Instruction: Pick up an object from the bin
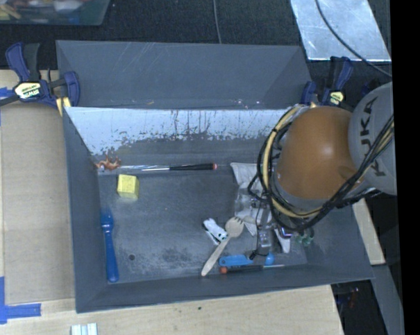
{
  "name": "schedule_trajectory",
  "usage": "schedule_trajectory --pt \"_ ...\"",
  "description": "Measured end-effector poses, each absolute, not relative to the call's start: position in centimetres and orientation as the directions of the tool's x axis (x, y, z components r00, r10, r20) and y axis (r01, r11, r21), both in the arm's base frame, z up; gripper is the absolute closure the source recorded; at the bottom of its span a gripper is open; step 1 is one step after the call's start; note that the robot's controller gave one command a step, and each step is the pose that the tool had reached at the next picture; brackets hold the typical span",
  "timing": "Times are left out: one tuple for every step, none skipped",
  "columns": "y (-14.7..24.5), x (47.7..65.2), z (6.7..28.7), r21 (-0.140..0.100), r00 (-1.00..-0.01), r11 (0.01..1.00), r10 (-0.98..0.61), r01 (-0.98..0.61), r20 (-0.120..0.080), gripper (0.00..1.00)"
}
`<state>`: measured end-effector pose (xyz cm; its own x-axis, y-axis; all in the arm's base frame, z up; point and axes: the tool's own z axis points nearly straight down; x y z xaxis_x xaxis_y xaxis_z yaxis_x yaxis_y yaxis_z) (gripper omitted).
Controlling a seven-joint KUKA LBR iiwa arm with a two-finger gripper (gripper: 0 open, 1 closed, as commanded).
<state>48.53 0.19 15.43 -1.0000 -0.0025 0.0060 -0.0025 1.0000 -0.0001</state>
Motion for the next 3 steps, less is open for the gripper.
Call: schedule_trajectory --pt "0.2 48.7 15.9 0.0 -1.0 1.0 -0.002 -0.002 -0.003 0.0" --pt "0.5 48.5 7.2 -0.002 -0.956 0.956 -0.293 -0.293 -0.011 0.0" --pt "-0.2 48.5 11.1 -0.001 -0.995 0.995 -0.102 -0.102 -0.005 0.0"
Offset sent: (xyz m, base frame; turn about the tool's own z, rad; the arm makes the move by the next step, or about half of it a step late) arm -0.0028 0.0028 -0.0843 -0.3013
